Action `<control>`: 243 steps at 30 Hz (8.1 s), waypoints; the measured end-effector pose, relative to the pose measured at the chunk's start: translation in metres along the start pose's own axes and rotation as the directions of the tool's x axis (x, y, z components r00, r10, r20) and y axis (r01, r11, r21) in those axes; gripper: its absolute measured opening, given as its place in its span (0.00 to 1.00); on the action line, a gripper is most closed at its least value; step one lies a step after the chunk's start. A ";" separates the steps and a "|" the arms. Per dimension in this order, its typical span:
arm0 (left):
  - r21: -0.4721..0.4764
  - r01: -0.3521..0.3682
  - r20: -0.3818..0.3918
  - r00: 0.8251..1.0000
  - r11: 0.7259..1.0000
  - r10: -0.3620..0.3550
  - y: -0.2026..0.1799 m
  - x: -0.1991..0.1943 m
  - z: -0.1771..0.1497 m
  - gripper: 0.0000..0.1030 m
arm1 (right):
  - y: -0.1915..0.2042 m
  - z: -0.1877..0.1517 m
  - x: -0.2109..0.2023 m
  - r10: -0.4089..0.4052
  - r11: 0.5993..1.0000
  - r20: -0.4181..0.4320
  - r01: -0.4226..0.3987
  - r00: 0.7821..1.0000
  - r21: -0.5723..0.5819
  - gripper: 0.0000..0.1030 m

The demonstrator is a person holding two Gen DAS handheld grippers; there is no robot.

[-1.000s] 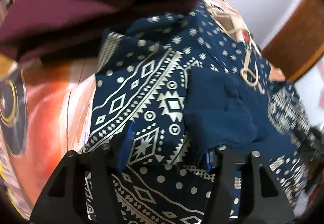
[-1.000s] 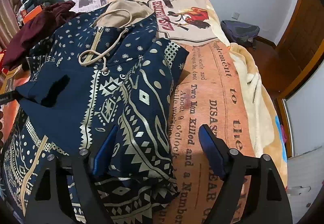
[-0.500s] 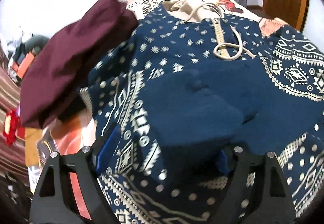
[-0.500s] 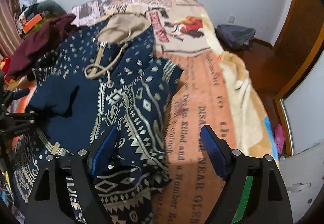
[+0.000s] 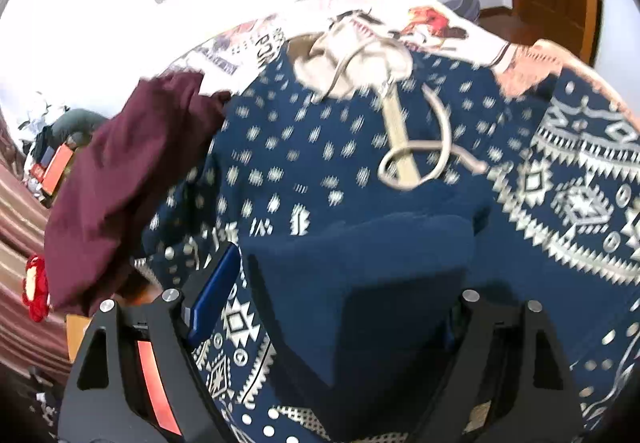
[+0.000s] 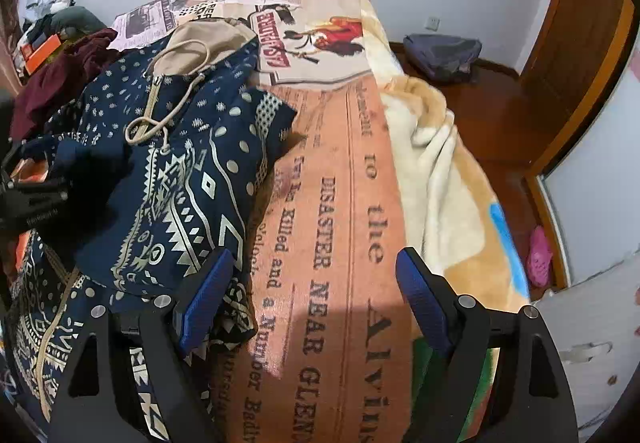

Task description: Fold large clothes

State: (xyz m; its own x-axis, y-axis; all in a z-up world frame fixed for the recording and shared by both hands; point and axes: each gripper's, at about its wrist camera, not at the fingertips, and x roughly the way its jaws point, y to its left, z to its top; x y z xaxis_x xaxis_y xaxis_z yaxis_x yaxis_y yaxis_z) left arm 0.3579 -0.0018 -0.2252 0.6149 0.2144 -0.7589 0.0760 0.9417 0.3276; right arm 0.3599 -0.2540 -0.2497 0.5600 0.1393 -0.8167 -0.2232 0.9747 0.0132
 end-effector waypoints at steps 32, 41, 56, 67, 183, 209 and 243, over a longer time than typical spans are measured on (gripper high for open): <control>-0.613 0.123 -0.121 0.962 0.781 -0.246 0.175 0.038 -0.130 0.26 | 0.000 -0.003 0.003 -0.008 1.000 0.011 0.008 1.000 0.008 0.80; -0.524 0.018 -0.161 0.980 0.851 -0.119 0.164 0.025 -0.136 0.50 | 0.000 -0.002 0.003 -0.011 1.000 -0.001 0.011 1.000 0.018 0.81; -0.325 0.069 0.095 0.995 0.943 -0.040 0.150 -0.082 -0.041 0.51 | 0.028 0.053 -0.051 0.046 0.998 0.186 -0.038 0.982 -0.046 0.81; -0.216 0.120 0.223 0.972 0.969 -0.070 0.125 -0.088 0.048 0.51 | 0.062 0.114 -0.051 0.101 0.993 0.293 -0.078 0.951 -0.092 0.81; -0.225 0.415 0.020 0.907 0.882 -0.421 0.090 0.024 0.012 0.06 | 0.115 0.080 0.041 0.408 0.912 0.001 -0.408 0.913 -0.044 0.07; -0.136 0.348 0.064 0.937 0.927 -0.343 0.103 -0.160 -0.081 0.45 | 0.132 -0.005 -0.113 0.423 0.887 0.076 -0.396 0.903 -0.235 0.30; -0.080 0.354 -0.085 0.929 0.932 -0.360 0.054 -0.076 -0.113 0.72 | 0.135 -0.046 -0.021 0.239 0.922 -0.118 -0.264 0.964 -0.283 0.44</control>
State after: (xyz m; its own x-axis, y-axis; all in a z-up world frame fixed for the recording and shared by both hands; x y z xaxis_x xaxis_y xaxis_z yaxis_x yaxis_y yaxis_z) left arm 0.2267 0.0617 -0.2133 0.4769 -0.1175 -0.8711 0.2251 0.9743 -0.0082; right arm 0.2809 -0.1330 -0.2570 0.3921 0.3470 -0.8520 -0.5794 0.8125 0.0643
